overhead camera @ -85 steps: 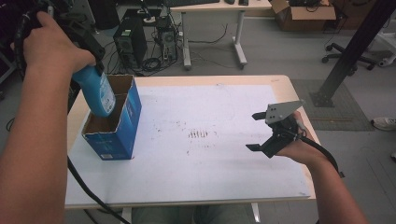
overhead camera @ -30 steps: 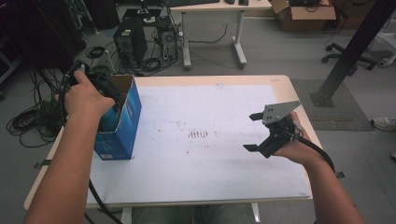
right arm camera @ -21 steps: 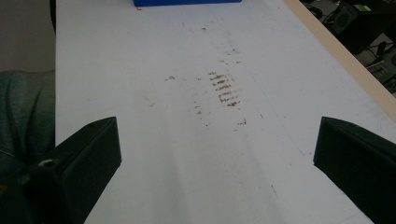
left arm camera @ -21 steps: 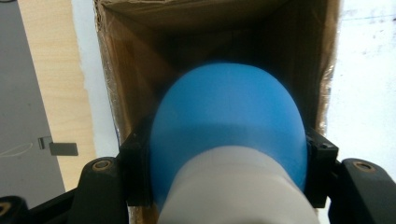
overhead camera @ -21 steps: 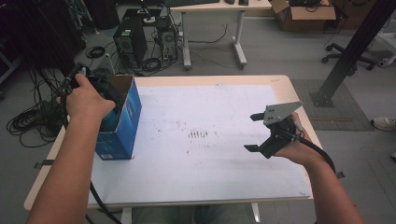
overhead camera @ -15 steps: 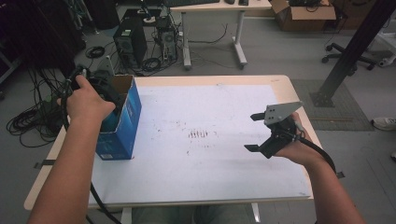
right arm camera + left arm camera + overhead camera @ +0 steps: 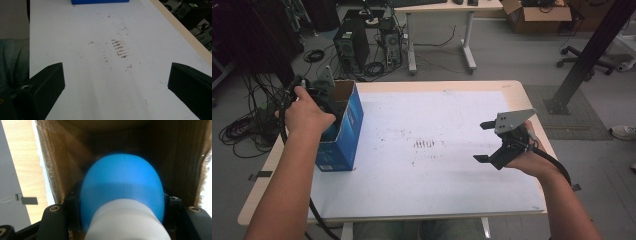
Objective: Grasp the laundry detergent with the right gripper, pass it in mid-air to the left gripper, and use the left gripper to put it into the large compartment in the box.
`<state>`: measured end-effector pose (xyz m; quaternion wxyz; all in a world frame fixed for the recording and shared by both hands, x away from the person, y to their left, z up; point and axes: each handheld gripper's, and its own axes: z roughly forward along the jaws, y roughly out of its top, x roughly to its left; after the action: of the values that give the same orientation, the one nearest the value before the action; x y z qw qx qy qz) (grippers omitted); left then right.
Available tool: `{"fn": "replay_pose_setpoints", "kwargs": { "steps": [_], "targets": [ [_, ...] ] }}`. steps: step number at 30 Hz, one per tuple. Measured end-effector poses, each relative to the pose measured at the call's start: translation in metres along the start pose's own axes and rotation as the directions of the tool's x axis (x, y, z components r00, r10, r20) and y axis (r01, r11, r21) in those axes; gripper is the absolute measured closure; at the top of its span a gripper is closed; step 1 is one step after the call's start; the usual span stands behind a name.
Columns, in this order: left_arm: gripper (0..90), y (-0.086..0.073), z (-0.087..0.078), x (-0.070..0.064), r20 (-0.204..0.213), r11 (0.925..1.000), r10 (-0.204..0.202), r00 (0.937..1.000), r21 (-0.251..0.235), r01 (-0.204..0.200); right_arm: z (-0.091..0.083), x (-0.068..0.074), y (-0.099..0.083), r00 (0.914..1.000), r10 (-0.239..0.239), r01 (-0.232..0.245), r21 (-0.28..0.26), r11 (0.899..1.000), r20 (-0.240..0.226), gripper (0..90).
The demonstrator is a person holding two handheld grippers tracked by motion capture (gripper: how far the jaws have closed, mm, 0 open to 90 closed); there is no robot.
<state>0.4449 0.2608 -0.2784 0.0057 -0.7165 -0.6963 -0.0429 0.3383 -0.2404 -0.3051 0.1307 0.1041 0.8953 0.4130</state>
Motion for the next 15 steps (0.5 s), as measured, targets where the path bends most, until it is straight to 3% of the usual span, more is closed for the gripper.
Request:
{"fn": "replay_pose_setpoints", "kwargs": {
  "steps": [15],
  "targets": [
    [37.5,-0.0011,0.0049,0.0015,0.004,0.9998,0.005,1.0000,-0.017,-0.005,0.0016,-0.0004,0.0009,1.0000,0.001,-0.001,0.000,1.000,0.000,0.8]
  ]
}}
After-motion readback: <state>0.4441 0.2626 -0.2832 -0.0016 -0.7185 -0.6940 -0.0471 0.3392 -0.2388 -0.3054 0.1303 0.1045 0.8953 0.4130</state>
